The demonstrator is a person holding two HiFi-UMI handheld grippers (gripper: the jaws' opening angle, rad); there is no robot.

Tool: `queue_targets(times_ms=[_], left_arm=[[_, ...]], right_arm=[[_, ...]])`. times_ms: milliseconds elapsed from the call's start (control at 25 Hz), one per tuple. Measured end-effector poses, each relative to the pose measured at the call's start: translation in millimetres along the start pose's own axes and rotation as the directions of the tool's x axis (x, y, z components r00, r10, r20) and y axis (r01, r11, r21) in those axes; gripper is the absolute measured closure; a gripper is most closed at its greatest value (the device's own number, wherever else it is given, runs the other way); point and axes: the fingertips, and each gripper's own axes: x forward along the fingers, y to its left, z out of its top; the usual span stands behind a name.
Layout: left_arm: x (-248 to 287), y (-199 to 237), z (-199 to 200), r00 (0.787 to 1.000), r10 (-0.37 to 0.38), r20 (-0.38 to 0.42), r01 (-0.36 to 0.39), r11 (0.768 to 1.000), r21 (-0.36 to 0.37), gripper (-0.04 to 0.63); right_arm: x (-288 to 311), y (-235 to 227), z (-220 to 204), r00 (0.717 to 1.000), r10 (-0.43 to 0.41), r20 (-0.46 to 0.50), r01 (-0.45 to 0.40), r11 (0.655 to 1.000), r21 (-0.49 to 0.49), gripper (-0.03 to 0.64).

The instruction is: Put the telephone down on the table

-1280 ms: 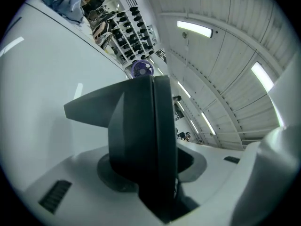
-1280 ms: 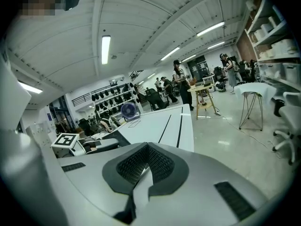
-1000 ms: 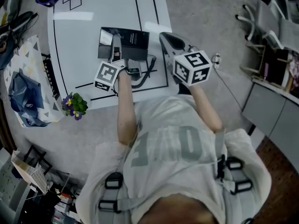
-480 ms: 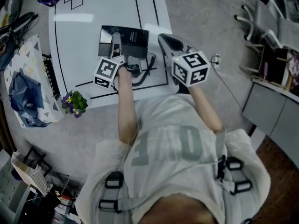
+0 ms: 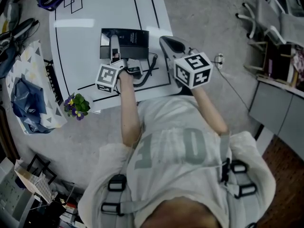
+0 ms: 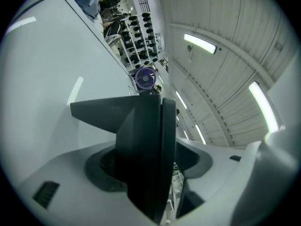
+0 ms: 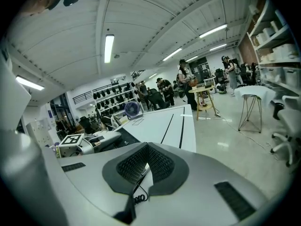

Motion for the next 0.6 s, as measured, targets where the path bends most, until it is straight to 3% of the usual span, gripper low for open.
queue_targets(times_ms=[80, 200, 280, 480, 600], left_arm=[[-2.6, 0.6, 2.3, 1.0, -0.011, 0.013, 0.011, 1.0, -0.028, 0.318], [-14.8, 11.7, 13.3, 0.995, -0.038, 0.091, 0.052, 0.986, -0.157, 0.318], [-21.1, 15.6, 17.4, 0.992, -0.059, 0.113, 0.08, 0.979, -0.189, 0.316], [-33.6, 0.3, 17.8, 0.996, -0.076, 0.049, 0.079, 0.995, -0.061, 0.318], [-39.6, -4.1, 16.6, 0.995, -0.098, 0.013, 0.098, 0.994, -0.057, 0.318]], right_arm=[[-2.6, 0.4, -0.7, 1.0, -0.004, -0.002, 0.004, 1.0, 0.0, 0.609], [-5.6, 3.2, -4.0, 1.0, -0.006, -0.012, 0.006, 1.0, 0.006, 0.609], [-6.2, 5.4, -4.9, 1.0, -0.004, -0.015, 0.004, 1.0, 0.004, 0.609], [-7.2, 10.6, -4.7, 1.0, 0.0, -0.021, 0.0, 1.0, -0.017, 0.609], [-6.4, 13.2, -6.4, 1.0, 0.004, -0.027, -0.005, 1.0, -0.017, 0.609]])
